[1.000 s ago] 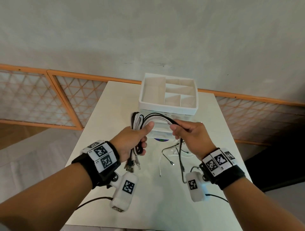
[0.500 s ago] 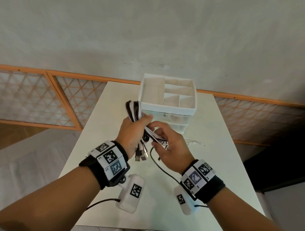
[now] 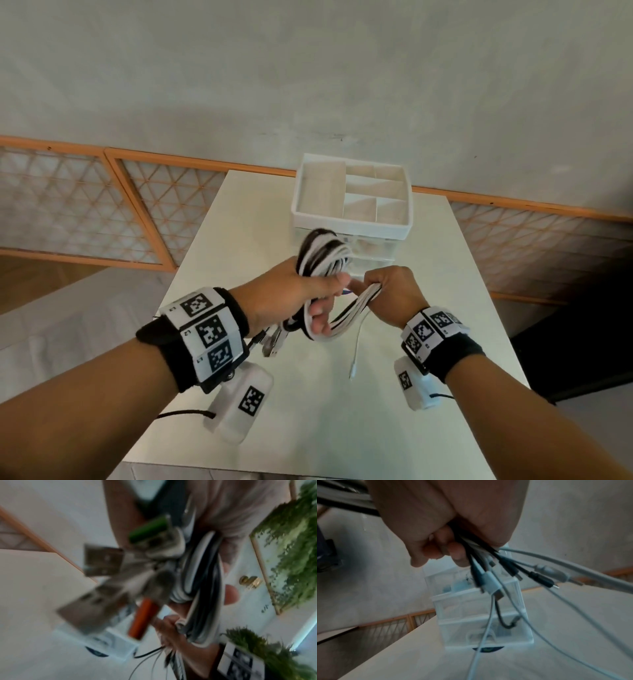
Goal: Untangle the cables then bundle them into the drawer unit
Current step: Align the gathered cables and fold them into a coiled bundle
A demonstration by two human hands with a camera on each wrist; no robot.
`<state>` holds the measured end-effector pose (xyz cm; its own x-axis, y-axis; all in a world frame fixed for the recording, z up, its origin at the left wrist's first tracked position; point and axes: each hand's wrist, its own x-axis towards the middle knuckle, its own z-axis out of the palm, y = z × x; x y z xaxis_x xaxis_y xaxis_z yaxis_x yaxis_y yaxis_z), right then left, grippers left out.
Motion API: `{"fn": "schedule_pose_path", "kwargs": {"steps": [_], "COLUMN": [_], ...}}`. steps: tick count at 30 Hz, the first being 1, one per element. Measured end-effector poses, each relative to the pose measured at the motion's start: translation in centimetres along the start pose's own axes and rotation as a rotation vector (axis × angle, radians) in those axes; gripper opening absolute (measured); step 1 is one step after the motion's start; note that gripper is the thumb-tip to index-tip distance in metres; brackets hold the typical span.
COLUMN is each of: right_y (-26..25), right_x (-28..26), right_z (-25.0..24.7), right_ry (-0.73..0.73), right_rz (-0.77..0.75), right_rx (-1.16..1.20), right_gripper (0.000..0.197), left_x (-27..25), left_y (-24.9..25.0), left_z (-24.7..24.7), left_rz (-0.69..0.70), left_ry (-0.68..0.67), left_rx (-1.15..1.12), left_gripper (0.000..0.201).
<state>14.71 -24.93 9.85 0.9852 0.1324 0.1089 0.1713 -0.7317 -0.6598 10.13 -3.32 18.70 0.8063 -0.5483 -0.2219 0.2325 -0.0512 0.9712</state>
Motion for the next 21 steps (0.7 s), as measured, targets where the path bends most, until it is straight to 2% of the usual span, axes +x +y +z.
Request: {"fn": "schedule_pose_path", "kwargs": {"steps": [4, 6, 8, 10, 18, 21], "right_y": [-1.3, -2.1, -3.0, -3.9, -4.6, -4.9], "right_x": [0.3, 0.4, 0.4, 0.5, 0.6, 0.7], "right_z": [-0.4, -0.4, -0.3, -0.3, -0.6, -0.8], "right_ry": [0.037, 0.036, 0.032, 0.04, 0.072, 0.09], "right_rz": [-0.024, -0.004, -0.021, -0.032, -0.015, -0.044], "right_rx": [-0.088, -0.116, -0.166, -0.208, -0.204, -0.172], "right_gripper": [0.064, 0.062, 0.058, 0.056, 0.05, 0.051], "left_x": [0.3, 0.7, 1.2, 1.5, 2.0, 2.0], "left_y": [-0.9, -1.2, -1.7, -2.0, -2.5, -2.3], "left_z": [0.8, 0.9, 0.8, 0.9, 0.7, 0.7], "left_rz": [-0.155, -0.207, -0.256, -0.291, -0.235, -0.171], "left_ry": [0.054, 0.072, 0.085, 0.118, 0.323, 0.346], "left_rx": [0.125, 0.166, 0.294, 0.398, 0.458, 0.482], "left_gripper": [0.055, 0.049, 0.029, 0.027, 0.026, 0.017]}}
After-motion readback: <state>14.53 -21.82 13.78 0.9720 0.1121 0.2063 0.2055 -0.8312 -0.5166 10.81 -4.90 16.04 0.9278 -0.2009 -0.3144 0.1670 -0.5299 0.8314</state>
